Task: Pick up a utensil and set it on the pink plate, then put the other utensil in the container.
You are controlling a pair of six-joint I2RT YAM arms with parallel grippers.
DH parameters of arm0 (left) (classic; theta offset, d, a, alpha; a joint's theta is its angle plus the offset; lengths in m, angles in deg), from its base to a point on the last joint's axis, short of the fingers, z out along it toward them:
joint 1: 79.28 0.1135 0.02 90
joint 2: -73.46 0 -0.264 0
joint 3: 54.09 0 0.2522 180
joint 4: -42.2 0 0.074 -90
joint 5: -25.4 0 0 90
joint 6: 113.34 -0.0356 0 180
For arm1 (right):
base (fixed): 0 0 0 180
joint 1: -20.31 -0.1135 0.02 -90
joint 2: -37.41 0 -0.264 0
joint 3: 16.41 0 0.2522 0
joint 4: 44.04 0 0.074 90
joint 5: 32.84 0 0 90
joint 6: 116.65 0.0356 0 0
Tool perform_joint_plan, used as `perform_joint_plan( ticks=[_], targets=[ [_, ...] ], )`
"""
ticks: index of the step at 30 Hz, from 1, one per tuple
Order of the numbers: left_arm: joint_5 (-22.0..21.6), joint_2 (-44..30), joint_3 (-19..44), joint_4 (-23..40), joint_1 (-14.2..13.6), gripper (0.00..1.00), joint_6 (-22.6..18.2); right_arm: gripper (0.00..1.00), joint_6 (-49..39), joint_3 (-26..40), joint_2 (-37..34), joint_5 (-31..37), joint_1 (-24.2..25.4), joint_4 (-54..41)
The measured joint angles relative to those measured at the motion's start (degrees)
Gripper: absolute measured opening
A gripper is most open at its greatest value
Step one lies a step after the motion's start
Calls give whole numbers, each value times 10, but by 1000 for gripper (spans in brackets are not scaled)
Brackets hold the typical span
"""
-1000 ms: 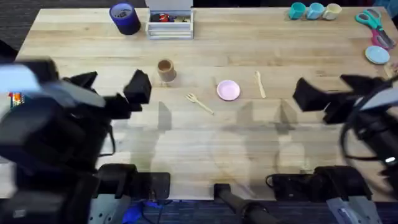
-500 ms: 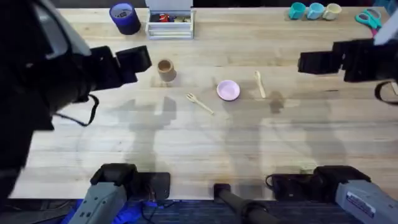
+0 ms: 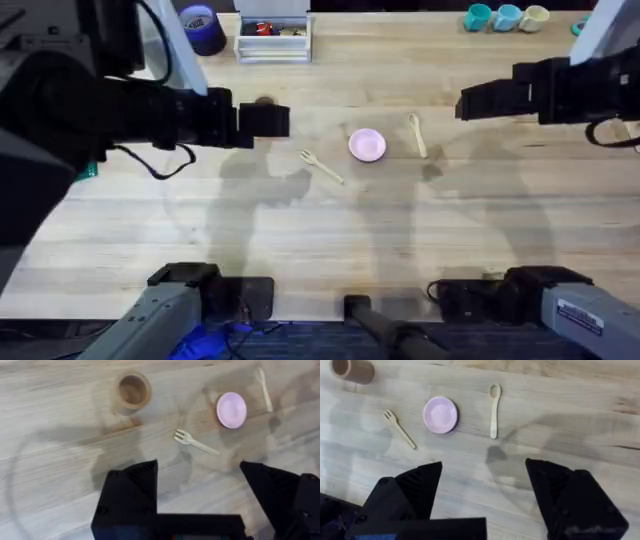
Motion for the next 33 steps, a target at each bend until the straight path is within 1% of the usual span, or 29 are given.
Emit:
perform_joint_plan(
  ticks=[4, 7, 17, 20, 25, 26, 31, 33],
  targets=[
    [30, -17, 0, 0, 0, 993, -14, 993, -8, 0, 0, -7, 0, 0],
    [41, -19, 0, 2, 0, 993, -18, 993, -12, 0, 0, -10, 0, 1],
    [60, -19, 0, 8, 0, 994, -23, 993, -13, 0, 0, -11, 0, 1],
    [62, -19, 0, 9, 0, 994, -13, 993, -13, 0, 0, -11, 0, 1],
    [62, -19, 0, 2, 0, 994, 54, 993, -13, 0, 0, -12, 0, 1],
    [62, -19, 0, 0, 0, 995, 73, 993, -13, 0, 0, -12, 0, 1],
    [64, -34, 0, 0, -2, 997, 196, 993, -13, 0, 0, -15, 0, 1],
    [60, -47, 0, -1, -11, 997, 257, 993, -13, 0, 0, -15, 0, 1]
  ],
)
